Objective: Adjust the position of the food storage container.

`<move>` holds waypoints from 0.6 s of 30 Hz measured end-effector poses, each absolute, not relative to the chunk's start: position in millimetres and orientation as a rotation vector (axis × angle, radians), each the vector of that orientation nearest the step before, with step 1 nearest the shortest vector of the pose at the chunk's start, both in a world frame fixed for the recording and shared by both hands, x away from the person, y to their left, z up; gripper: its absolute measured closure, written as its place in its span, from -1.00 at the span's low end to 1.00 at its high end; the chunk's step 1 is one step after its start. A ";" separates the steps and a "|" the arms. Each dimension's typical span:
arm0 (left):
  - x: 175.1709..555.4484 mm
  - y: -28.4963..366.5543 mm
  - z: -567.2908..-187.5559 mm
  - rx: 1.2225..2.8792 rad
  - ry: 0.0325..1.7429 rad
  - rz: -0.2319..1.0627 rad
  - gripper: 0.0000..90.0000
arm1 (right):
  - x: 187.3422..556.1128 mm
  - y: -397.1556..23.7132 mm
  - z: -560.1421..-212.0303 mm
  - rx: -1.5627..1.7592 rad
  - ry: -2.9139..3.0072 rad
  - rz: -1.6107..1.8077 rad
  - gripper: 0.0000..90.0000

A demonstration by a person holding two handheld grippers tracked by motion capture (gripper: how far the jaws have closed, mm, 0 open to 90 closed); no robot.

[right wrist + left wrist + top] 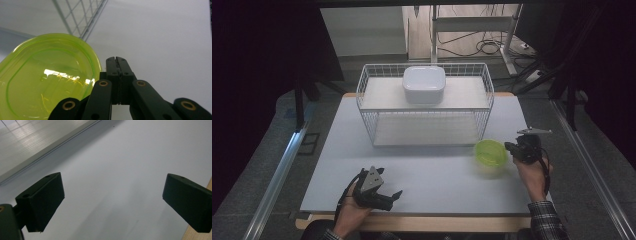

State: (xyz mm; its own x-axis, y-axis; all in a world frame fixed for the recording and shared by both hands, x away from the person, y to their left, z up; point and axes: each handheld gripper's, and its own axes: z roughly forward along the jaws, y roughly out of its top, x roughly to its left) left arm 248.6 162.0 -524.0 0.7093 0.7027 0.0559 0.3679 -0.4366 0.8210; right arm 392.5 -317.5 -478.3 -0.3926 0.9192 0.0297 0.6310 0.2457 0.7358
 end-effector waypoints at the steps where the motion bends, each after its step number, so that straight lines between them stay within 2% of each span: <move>1: 248.6 162.0 -524.0 2.065 0.814 0.500 -0.92 | 391.5 -315.4 -478.4 1.415 2.120 0.957 1.00; 18: 248.3 160.2 -524.5 2.079 0.804 0.503 -0.92 | 384.5 -275.8 -482.6 1.344 2.224 1.001 1.00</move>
